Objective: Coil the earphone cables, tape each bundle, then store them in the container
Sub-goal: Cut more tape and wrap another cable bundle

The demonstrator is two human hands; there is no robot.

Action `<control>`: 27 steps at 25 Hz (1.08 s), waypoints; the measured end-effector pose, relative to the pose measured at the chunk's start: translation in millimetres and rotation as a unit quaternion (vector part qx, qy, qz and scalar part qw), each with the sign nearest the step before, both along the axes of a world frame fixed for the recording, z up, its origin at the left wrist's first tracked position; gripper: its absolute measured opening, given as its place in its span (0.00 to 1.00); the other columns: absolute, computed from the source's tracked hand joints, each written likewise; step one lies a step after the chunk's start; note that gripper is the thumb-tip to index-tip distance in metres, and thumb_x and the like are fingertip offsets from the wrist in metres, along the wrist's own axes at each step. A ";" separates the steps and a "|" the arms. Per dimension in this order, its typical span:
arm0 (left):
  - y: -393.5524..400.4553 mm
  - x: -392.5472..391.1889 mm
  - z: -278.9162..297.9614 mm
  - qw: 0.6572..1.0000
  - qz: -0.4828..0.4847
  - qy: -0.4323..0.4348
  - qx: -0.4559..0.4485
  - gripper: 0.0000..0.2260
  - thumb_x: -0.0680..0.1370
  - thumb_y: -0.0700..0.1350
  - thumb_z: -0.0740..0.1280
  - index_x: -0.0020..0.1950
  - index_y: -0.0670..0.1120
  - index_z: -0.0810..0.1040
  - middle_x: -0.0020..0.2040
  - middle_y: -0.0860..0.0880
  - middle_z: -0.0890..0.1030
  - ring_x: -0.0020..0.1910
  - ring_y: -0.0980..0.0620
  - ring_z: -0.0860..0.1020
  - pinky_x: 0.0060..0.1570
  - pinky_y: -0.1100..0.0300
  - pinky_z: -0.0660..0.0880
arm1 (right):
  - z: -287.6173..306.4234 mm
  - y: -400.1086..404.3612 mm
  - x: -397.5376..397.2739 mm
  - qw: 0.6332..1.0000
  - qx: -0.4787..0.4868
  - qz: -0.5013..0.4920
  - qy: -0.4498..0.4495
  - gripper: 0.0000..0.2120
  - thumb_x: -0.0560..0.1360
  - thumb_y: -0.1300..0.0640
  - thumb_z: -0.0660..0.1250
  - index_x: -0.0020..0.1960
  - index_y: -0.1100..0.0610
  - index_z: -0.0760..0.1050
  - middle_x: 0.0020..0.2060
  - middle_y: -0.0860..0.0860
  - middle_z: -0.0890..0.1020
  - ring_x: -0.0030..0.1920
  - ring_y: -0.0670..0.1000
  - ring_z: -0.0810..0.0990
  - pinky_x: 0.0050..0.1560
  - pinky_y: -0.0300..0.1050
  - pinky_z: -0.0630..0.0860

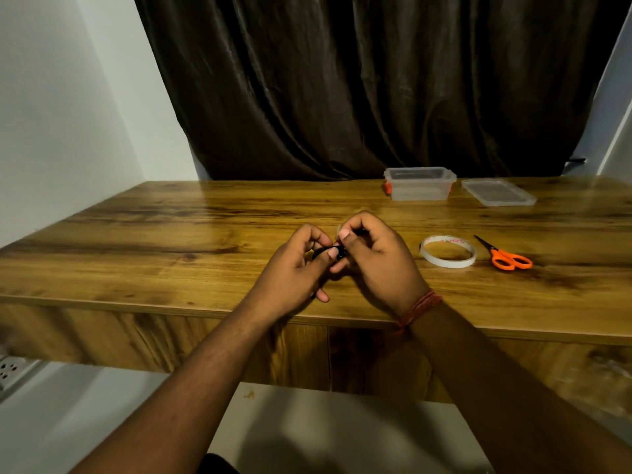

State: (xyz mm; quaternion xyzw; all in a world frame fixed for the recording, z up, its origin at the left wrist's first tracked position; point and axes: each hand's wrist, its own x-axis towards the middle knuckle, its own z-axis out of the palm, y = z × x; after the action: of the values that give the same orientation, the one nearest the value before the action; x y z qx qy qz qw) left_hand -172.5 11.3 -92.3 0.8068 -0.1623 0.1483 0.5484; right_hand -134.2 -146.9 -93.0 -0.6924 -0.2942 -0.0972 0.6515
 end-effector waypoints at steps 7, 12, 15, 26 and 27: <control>1.3 0.5 -0.7 0.999 0.032 0.013 -0.019 0.05 0.79 0.46 0.67 0.45 0.52 0.73 0.47 0.47 0.81 0.23 0.50 0.74 0.27 0.50 0.77 | 3.6 -1.1 -5.2 1.000 -0.001 0.004 0.009 0.05 0.81 0.58 0.62 0.49 0.58 0.74 0.41 0.57 0.81 0.38 0.58 0.84 0.41 0.65 0.82; 4.1 3.6 -0.2 0.994 0.033 0.042 -0.098 0.05 0.79 0.45 0.68 0.44 0.50 0.74 0.43 0.47 0.82 0.19 0.53 0.71 0.29 0.44 0.74 | 5.5 -0.8 -7.4 1.000 0.006 0.002 0.020 0.05 0.81 0.59 0.63 0.48 0.57 0.75 0.42 0.52 0.82 0.42 0.56 0.85 0.45 0.64 0.82; 1.2 1.7 4.1 0.989 0.022 0.044 -0.140 0.04 0.80 0.40 0.66 0.48 0.42 0.72 0.33 0.50 0.81 0.17 0.56 0.68 0.25 0.56 0.72 | 5.7 -0.8 -7.4 1.000 0.004 0.000 0.016 0.05 0.81 0.59 0.63 0.48 0.58 0.75 0.42 0.51 0.83 0.44 0.52 0.86 0.49 0.62 0.82; 7.8 4.5 4.8 0.967 0.010 0.086 -0.240 0.05 0.79 0.39 0.66 0.44 0.46 0.74 0.42 0.43 0.83 0.18 0.56 0.65 0.22 0.64 0.64 | 2.5 -7.4 4.4 0.991 0.028 -0.134 -0.008 0.06 0.79 0.59 0.65 0.50 0.52 0.80 0.48 0.50 0.81 0.50 0.50 0.80 0.50 0.45 0.79; 8.0 4.6 4.6 0.967 0.011 0.086 -0.238 0.05 0.79 0.39 0.66 0.44 0.46 0.74 0.43 0.43 0.83 0.18 0.56 0.64 0.22 0.64 0.64 | 2.9 -7.8 3.6 0.988 0.008 -0.151 -0.030 0.06 0.79 0.59 0.65 0.51 0.52 0.81 0.49 0.49 0.81 0.50 0.48 0.79 0.52 0.41 0.78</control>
State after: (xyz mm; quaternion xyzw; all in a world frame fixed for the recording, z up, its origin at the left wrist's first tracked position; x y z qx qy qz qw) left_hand -167.9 19.4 -87.7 0.6643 -0.0659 0.1186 0.7351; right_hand -130.6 -154.7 -90.1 -0.7207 -0.2049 -0.2172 0.6257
